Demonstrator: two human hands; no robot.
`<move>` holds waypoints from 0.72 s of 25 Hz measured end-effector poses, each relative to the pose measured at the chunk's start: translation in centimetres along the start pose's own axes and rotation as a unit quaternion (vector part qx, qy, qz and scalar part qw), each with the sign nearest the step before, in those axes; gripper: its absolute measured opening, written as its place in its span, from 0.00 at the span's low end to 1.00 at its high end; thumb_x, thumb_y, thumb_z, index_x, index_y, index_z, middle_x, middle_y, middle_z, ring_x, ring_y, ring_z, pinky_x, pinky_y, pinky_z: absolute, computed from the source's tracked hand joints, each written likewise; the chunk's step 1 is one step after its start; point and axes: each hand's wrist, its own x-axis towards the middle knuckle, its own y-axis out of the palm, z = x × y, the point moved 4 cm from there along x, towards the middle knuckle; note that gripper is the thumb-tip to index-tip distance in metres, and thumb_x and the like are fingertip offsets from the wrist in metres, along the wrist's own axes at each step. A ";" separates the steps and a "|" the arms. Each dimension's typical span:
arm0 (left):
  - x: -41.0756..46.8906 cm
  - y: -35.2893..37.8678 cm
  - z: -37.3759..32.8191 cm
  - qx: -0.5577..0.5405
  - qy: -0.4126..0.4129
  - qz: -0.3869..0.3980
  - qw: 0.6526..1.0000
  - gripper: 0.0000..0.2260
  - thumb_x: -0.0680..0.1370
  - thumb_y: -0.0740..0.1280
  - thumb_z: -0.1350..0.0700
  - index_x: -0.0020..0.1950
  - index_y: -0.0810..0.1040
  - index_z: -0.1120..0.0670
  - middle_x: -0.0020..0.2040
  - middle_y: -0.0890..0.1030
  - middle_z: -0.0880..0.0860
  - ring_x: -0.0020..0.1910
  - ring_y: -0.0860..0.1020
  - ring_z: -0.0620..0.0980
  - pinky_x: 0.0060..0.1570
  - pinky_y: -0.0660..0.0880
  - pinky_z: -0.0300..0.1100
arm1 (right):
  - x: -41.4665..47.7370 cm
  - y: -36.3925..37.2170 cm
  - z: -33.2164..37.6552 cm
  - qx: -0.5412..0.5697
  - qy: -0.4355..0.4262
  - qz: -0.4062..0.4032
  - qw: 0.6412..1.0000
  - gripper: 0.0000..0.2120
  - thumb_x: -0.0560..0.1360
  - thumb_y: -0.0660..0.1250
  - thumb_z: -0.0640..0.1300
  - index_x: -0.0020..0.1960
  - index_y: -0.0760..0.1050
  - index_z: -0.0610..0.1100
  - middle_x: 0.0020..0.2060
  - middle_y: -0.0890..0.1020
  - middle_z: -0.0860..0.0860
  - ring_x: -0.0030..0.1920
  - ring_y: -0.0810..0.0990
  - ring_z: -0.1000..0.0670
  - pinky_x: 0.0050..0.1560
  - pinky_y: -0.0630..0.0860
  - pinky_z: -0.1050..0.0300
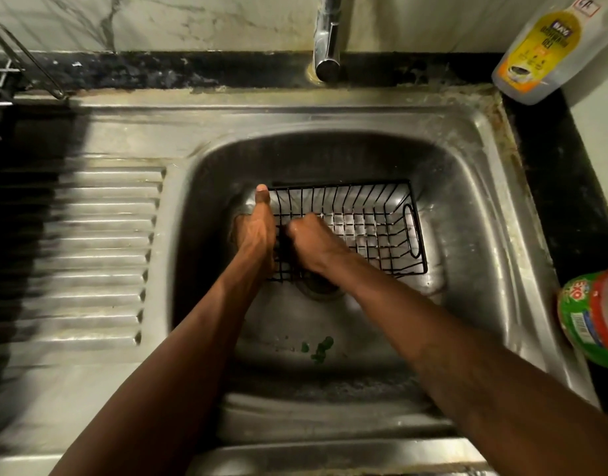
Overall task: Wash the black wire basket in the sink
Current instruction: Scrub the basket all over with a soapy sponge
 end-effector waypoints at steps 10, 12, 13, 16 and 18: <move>-1.9 -0.5 -1.3 -0.017 -0.001 0.036 0.999 0.51 0.60 0.60 0.19 0.73 0.72 0.51 0.73 0.74 0.57 0.71 0.73 0.59 0.69 0.69 0.58 | -3.7 -4.0 -9.3 -0.252 0.136 -0.043 0.957 0.11 0.76 0.67 0.32 0.56 0.81 0.41 0.51 0.83 0.43 0.51 0.83 0.44 0.46 0.77 0.53; -1.2 -0.5 -0.8 -0.006 -0.001 0.021 1.000 0.56 0.53 0.58 0.17 0.71 0.73 0.51 0.73 0.73 0.57 0.71 0.72 0.60 0.68 0.69 0.60 | -3.5 -4.1 -9.3 -0.265 0.142 -0.038 0.953 0.12 0.74 0.67 0.31 0.55 0.81 0.40 0.51 0.83 0.43 0.54 0.83 0.43 0.50 0.79 0.52; -1.1 -0.4 -0.8 -0.005 -0.001 0.023 1.000 0.56 0.54 0.59 0.18 0.72 0.73 0.52 0.73 0.72 0.57 0.72 0.71 0.60 0.67 0.69 0.60 | -3.2 -3.8 -8.8 -0.237 0.141 -0.037 0.961 0.12 0.74 0.69 0.31 0.55 0.81 0.39 0.50 0.82 0.43 0.53 0.83 0.43 0.51 0.79 0.52; -1.1 -0.3 -0.8 -0.013 -0.007 0.026 1.000 0.59 0.53 0.60 0.18 0.75 0.69 0.53 0.74 0.71 0.58 0.72 0.70 0.62 0.67 0.68 0.62 | -1.8 -1.2 -5.4 -0.068 0.077 -0.015 0.995 0.13 0.73 0.74 0.37 0.56 0.79 0.42 0.46 0.77 0.48 0.49 0.80 0.47 0.49 0.79 0.57; -0.8 -0.1 -0.6 -0.010 -0.004 0.020 1.000 0.59 0.51 0.60 0.18 0.74 0.71 0.52 0.73 0.73 0.59 0.70 0.73 0.64 0.66 0.70 0.65 | -0.3 0.8 -2.1 0.043 0.031 0.021 0.998 0.07 0.75 0.71 0.36 0.51 0.79 0.44 0.47 0.79 0.49 0.47 0.80 0.49 0.49 0.80 0.55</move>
